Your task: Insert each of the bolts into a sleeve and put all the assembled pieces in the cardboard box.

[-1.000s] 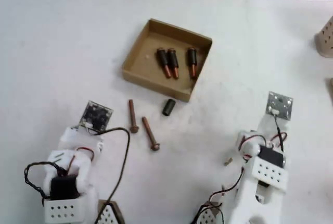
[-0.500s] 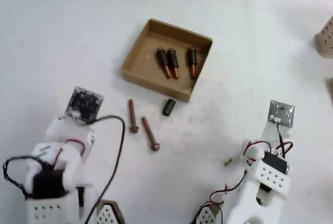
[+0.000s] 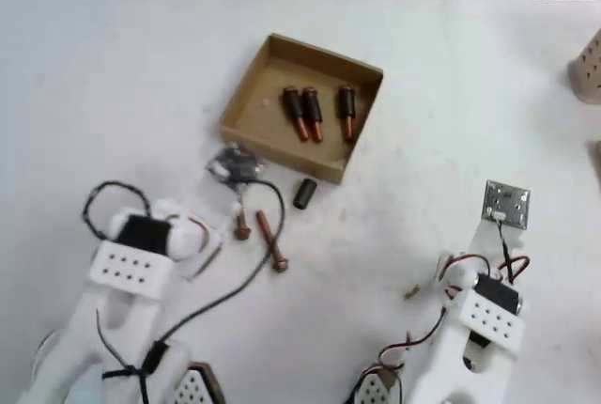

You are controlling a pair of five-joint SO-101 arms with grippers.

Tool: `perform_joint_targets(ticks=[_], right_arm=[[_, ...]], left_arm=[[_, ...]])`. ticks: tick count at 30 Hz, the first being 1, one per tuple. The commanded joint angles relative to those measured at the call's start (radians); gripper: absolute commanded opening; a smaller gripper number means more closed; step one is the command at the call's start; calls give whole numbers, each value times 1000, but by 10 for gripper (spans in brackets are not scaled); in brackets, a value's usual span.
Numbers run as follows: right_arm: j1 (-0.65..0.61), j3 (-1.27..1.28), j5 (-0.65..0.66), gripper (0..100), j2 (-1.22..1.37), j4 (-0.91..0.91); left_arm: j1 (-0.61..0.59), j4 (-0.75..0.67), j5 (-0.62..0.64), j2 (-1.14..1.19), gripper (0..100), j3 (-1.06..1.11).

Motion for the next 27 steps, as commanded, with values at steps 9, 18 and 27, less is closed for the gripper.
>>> perform_joint_targets(ticks=[9,18,27], right_arm=[[7,9,8,18,-21,-16],[7,11,8,18,-21,-16],[8,11,8,18,-21,-16]], left_arm=[[380,-29,-172,12,58,28],[407,-121,-109,245,58,-44],[418,-169,-107,665,57,-298]])
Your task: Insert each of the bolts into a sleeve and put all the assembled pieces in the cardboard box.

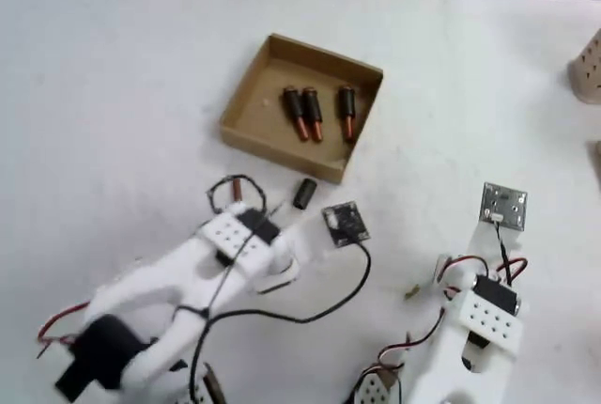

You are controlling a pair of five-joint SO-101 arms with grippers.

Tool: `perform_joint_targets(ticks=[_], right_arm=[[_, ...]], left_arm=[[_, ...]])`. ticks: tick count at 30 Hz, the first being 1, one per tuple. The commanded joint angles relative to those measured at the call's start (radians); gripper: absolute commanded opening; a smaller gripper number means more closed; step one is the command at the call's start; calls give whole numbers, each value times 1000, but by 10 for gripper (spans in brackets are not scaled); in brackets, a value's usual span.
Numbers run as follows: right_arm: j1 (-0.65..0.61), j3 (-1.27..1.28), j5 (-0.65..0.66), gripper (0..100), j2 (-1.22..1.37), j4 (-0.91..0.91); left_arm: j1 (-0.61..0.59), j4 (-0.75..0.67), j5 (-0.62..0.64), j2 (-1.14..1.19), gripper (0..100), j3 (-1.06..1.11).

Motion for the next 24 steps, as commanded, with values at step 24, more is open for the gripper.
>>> perform_joint_targets(ticks=[24], right_arm=[[15,-5,9,18,-19,-16]], left_arm=[[18,86,-267,-10,223,-285]])
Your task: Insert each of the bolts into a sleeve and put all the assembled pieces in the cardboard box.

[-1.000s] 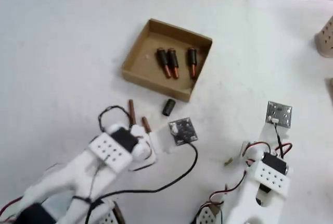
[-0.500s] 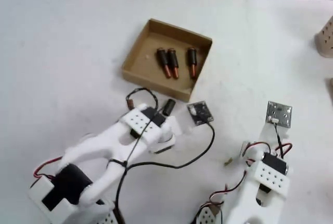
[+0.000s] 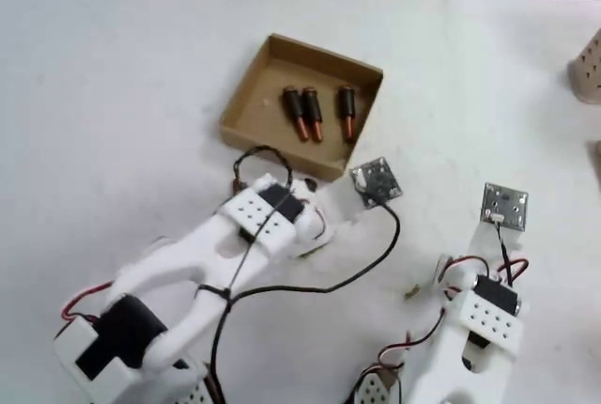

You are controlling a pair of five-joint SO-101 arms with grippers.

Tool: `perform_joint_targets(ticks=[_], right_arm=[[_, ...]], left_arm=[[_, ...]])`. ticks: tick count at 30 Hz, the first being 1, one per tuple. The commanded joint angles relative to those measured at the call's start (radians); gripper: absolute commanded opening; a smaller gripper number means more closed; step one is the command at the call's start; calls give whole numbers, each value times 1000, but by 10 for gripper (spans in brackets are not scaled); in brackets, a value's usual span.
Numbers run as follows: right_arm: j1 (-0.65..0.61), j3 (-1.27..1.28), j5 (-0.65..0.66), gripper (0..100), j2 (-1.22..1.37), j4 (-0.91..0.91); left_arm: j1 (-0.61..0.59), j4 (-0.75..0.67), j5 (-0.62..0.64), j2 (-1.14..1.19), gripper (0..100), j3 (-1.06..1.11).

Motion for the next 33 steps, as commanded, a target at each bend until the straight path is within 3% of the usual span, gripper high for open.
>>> perform_joint_targets(ticks=[1,4,9,17,28,33], right_arm=[[7,-5,9,18,-19,-16],[7,-3,23,18,-19,-16],[1,15,87,18,-19,-31],[-1,17,92,18,-19,-31],[-1,17,91,18,-19,-31],[-1,17,91,18,-19,-31]], left_arm=[[-7,222,-430,-94,258,-66],[-44,313,-629,-136,301,-61],[-111,265,-747,-128,259,-69],[-110,69,-749,7,292,-71],[-53,-48,-743,130,290,-69],[-18,-86,-661,205,286,-71]])
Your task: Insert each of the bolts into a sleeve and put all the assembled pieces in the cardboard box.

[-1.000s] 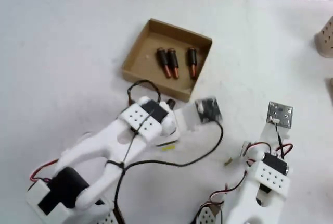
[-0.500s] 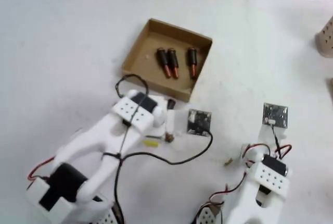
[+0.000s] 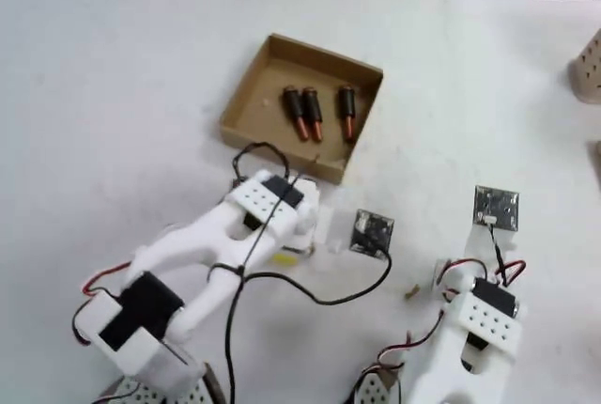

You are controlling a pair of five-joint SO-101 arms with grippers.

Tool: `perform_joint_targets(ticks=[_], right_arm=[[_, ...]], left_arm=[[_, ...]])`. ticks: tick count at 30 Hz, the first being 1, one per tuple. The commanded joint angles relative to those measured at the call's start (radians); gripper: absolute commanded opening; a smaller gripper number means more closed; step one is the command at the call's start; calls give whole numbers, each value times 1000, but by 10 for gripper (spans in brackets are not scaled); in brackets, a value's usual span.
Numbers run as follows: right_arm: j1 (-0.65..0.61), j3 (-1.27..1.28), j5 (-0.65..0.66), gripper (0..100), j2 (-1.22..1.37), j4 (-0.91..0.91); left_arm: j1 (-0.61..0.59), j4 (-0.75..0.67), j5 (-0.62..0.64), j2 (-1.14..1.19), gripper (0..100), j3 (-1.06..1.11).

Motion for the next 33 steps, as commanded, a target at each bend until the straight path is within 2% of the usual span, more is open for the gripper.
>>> perform_joint_targets(ticks=[1,4,8,10,13,20,24,29,33], right_arm=[[-2,-9,9,18,-19,-15],[-2,-9,11,18,-19,-15],[-2,-9,11,18,-19,-15],[-2,-9,11,18,-19,-15],[-2,-9,11,18,-19,-15],[-2,-9,11,18,-19,-15],[-2,-9,11,18,-19,-15],[-2,-9,11,18,-19,-15],[-2,-9,11,18,-19,-15]], left_arm=[[30,-18,40,33,274,-29],[24,-2,43,39,189,-49],[27,21,44,42,10,-55],[25,40,44,42,46,-55],[28,48,92,36,28,-54],[27,48,532,36,23,-133],[2,132,789,35,23,-224],[-94,279,1076,35,23,-356],[-208,307,1203,35,23,-400]])
